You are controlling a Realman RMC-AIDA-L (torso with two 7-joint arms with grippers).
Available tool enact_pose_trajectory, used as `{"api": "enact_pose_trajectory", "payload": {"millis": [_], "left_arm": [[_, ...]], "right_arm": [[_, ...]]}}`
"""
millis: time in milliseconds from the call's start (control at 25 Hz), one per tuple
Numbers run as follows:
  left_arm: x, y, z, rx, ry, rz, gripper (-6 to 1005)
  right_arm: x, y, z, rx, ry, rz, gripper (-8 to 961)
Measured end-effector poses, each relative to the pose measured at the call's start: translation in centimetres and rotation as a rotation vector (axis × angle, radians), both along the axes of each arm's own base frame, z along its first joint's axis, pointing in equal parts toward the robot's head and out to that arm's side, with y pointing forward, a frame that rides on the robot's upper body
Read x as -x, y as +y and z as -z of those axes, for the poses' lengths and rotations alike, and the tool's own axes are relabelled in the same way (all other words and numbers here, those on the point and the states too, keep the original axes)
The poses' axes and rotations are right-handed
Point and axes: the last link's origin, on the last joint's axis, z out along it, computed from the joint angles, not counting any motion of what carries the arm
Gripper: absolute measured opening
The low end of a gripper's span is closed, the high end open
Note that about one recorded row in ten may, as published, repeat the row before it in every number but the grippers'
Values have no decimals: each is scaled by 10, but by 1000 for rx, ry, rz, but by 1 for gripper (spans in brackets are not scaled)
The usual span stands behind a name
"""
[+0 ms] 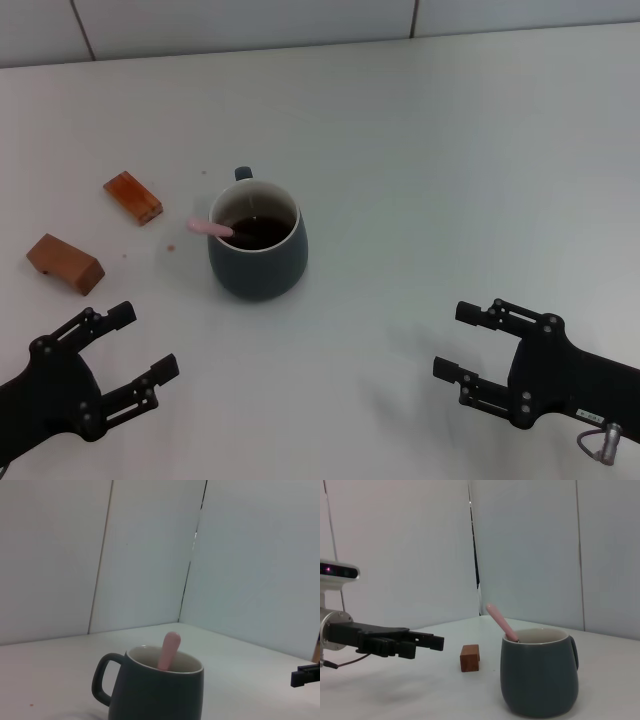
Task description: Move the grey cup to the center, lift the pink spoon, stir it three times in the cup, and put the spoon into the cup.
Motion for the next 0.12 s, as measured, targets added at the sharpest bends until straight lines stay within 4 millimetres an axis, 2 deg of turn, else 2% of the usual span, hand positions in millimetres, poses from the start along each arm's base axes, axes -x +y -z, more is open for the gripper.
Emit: {"api": "enact_pose_trajectory", "payload": {"millis": [120], "left_arm": [[0,0,1,1,4,3,849]], "right_arm": [[0,0,0,1,1,1,695]]}}
